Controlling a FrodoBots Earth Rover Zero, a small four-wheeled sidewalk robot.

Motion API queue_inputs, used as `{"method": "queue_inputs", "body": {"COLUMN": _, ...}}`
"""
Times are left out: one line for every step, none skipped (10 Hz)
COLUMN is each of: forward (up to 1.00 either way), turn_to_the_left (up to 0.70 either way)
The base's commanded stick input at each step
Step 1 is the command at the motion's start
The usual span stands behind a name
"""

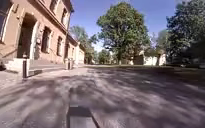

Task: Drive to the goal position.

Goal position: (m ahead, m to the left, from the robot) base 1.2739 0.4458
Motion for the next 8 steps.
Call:
{"method": "queue_inputs", "body": {"forward": 0.85, "turn_to_the_left": 0.0}}
{"method": "queue_inputs", "body": {"forward": 0.85, "turn_to_the_left": 0.0}}
{"method": "queue_inputs", "body": {"forward": 0.85, "turn_to_the_left": 0.0}}
{"method": "queue_inputs", "body": {"forward": 0.85, "turn_to_the_left": 0.0}}
{"method": "queue_inputs", "body": {"forward": 0.85, "turn_to_the_left": 0.0}}
{"method": "queue_inputs", "body": {"forward": 0.85, "turn_to_the_left": 0.0}}
{"method": "queue_inputs", "body": {"forward": 0.85, "turn_to_the_left": 0.0}}
{"method": "queue_inputs", "body": {"forward": 0.85, "turn_to_the_left": 0.0}}
